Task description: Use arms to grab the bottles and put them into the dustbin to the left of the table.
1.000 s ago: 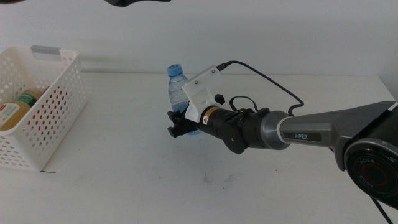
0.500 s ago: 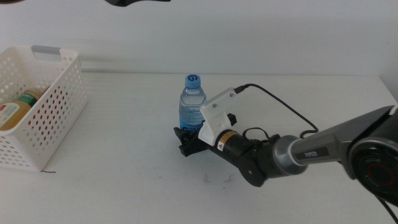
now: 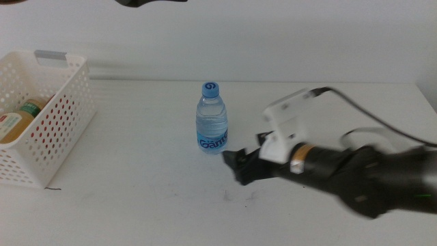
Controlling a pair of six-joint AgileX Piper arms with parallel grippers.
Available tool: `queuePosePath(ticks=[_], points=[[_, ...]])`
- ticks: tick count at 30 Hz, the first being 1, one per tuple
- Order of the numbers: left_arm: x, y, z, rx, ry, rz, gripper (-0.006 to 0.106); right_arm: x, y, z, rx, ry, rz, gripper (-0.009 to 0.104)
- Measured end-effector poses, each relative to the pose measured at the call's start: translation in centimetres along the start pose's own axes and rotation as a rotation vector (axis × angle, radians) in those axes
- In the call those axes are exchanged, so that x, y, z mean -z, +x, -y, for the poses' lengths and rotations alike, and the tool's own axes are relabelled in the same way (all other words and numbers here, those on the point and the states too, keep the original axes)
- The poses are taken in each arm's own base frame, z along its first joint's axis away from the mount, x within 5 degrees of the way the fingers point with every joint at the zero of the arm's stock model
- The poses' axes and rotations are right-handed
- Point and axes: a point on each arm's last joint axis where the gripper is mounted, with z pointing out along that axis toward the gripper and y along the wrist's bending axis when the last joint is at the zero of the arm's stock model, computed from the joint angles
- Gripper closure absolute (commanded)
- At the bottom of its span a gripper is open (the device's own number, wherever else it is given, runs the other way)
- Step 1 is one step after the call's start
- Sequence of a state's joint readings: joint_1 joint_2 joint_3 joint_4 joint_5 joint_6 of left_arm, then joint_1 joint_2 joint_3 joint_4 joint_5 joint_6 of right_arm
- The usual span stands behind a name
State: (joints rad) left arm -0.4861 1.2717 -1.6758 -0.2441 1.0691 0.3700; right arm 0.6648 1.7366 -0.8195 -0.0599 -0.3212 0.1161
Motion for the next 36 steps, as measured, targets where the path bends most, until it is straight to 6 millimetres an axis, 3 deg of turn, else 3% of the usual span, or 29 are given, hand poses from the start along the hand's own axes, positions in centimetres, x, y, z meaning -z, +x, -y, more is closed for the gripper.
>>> queuePosePath(ticks=[4, 8, 11, 14, 26, 29, 32, 34, 36], points=[[0.0, 0.0, 0.0, 0.0, 0.0, 0.0, 0.007, 7.6, -4.3, -0.2, -0.075, 0.042, -0.156, 0.005], [0.0, 0.0, 0.0, 0.0, 0.0, 0.0, 0.007, 15.8, -9.7, -0.7, -0.052, 0.028, -0.126, 0.005], [0.0, 0.0, 0.0, 0.0, 0.0, 0.0, 0.007, 19.0, -11.4, -0.9, -0.034, 0.023, -0.07, 0.005], [0.0, 0.0, 0.0, 0.0, 0.0, 0.0, 0.007, 19.8, -11.4, -0.8, -0.015, 0.034, -0.074, 0.005], [0.0, -0.6, -0.3, -0.001, -0.029, 0.066, 0.007, 19.8, -11.3, -0.8, -0.009, 0.039, -0.091, 0.005], [-0.9, -0.3, -0.5, -0.02, -0.083, 0.118, 0.007, 19.8, -11.3, -0.8, -0.009, 0.039, -0.091, 0.005], [-3.4, 2.4, 0.1, -0.015, -0.152, 0.174, 0.007, 19.8, -11.3, -0.8, -0.009, 0.039, -0.091, 0.005], [-5.8, 5.5, 0.6, 0.03, -0.181, 0.236, 0.007, 19.8, -11.3, -0.8, -0.009, 0.039, -0.091, 0.005], [-8.9, 10.0, 0.9, 0.056, -0.194, 0.304, 0.007, 19.8, -11.3, -0.8, -0.01, 0.038, -0.092, 0.005]])
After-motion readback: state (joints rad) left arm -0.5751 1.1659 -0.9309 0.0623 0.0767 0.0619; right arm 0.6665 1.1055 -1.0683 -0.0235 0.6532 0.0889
